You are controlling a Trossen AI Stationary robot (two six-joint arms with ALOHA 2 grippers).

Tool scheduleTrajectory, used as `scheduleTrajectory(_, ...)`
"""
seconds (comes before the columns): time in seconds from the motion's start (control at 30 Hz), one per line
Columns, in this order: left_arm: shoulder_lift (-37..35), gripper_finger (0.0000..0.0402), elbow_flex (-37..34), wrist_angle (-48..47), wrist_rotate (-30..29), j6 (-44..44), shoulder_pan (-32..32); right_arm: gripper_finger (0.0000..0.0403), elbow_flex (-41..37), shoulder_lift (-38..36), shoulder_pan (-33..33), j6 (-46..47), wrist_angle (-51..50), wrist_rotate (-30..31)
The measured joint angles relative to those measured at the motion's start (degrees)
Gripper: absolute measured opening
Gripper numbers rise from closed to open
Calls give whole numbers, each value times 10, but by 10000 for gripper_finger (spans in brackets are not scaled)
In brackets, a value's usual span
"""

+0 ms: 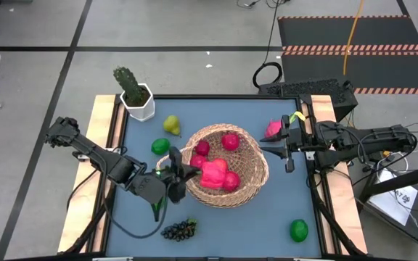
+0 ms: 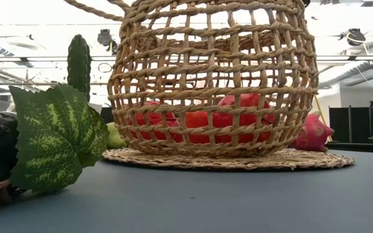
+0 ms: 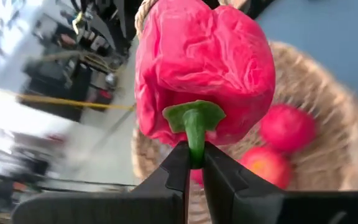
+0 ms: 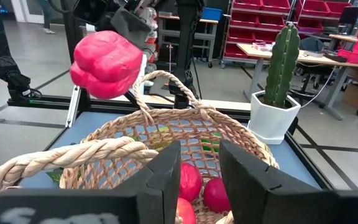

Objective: Build produce basket
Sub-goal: Put the red bell pepper into the brown basket

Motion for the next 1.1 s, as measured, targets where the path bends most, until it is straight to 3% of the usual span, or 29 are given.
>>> scheduleTrajectory(0.23, 0, 18, 0, 25, -11, 272, 0, 102, 0, 0, 0, 2, 0, 0)
scheduleTrajectory(0.57, 0, 47, 0, 59, -11, 528, 7, 102, 0, 0, 0, 0, 0, 0)
scheduleTrajectory(0.9, 0, 49, 0, 65, -11, 521, 14, 102, 0, 0, 0, 0, -10, 0)
scheduleTrajectory(1.1, 0, 15, 0, 65, -9, 486, 22, 102, 0, 0, 0, 0, -10, 0)
